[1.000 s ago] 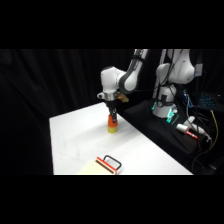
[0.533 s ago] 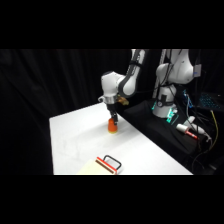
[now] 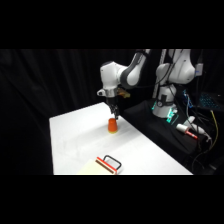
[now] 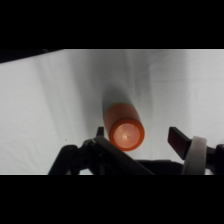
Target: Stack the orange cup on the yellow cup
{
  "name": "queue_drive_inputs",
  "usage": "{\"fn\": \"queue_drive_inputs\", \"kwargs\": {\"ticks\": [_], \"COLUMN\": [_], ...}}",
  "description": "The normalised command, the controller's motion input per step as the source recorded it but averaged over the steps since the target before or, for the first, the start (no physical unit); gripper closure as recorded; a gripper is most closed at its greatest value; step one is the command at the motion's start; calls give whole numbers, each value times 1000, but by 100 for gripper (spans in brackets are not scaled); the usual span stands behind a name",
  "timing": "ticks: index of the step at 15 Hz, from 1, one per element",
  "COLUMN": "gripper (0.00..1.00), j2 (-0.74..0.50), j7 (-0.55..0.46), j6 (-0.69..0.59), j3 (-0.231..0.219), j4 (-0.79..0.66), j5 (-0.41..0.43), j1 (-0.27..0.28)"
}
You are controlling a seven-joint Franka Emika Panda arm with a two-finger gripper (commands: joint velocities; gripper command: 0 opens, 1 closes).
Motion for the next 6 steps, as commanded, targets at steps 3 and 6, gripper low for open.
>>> {"fn": "queue_drive_inputs", "kwargs": {"ticks": [3,6], "gripper": [0,0], "j2": [-650,-359], "j7": [-10,-63], "j6": [-542,-424], "j3": [20,-2], "j4": [4,191], "j5": [-79,72], "j1": [43,58]}}
